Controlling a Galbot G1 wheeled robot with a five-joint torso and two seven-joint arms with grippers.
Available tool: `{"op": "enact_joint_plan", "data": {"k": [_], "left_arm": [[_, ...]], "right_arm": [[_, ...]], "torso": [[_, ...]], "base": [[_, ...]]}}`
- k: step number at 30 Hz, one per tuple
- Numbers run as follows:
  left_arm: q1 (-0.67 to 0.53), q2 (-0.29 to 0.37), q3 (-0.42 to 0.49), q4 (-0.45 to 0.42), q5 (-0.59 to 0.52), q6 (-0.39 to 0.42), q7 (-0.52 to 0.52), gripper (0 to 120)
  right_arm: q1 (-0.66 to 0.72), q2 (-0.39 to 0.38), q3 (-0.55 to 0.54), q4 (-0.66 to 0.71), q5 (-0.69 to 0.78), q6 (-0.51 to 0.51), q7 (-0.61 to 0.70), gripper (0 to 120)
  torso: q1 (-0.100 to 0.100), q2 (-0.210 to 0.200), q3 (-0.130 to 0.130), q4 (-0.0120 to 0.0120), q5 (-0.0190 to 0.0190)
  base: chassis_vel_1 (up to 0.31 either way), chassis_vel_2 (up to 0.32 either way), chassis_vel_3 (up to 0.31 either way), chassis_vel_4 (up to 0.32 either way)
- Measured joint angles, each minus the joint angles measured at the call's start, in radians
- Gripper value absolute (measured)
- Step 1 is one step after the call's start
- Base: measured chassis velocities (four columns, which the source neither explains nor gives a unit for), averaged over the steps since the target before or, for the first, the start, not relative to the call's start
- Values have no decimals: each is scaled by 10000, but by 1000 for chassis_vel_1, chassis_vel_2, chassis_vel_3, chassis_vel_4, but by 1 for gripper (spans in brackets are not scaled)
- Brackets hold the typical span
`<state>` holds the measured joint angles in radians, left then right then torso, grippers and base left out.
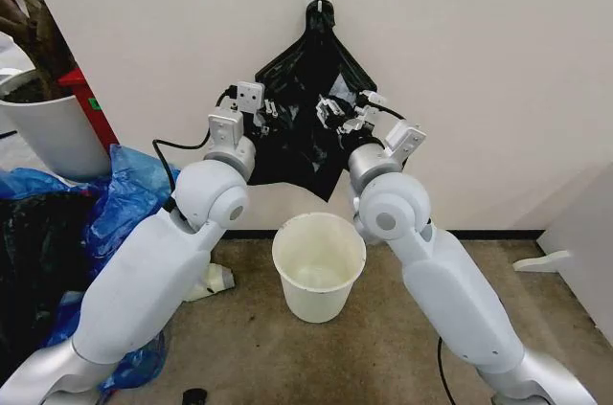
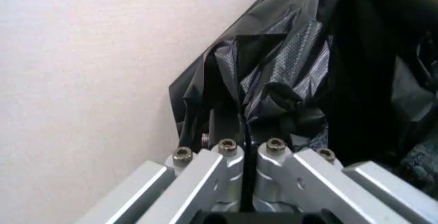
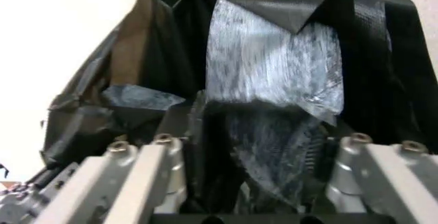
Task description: Place the garbage bag over the trash bin.
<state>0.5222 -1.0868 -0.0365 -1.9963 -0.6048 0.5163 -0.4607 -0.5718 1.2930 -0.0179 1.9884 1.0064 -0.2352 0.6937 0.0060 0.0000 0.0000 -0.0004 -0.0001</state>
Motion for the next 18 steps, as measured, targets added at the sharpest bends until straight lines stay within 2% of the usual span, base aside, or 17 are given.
{"op": "enact_joint_plan", "data": {"k": [5, 6, 8, 9, 18], "left_arm": [[-1, 16, -73, -29, -72, -21, 5, 0], [-1, 21, -110, -31, -84, -23, 9, 0], [7, 24, -139, -31, -84, -30, 17, 0], [31, 34, -179, -30, -84, -45, 28, 0], [253, 97, -402, -47, -66, -80, 55, 0]], "right_arm": [[-20, 57, 43, -143, -101, 41, -77, 16], [-47, 52, 63, -156, -130, 49, -87, 10], [-73, 45, 85, -161, -137, 58, -103, 8], [-111, 34, 110, -168, -156, 94, -122, 1], [-446, -68, 304, -173, -291, 250, -288, 0]], "torso": [[0, 0, 0, 1, 0], [0, 0, 0, 0, 0], [0, 0, 0, 1, 0], [0, 0, 0, 0, 0], [0, 0, 0, 0, 1]], "base": [[0, 0, 0, 0], [0, 0, 0, 0], [0, 0, 0, 0], [0, 0, 0, 0], [0, 0, 0, 0]]}}
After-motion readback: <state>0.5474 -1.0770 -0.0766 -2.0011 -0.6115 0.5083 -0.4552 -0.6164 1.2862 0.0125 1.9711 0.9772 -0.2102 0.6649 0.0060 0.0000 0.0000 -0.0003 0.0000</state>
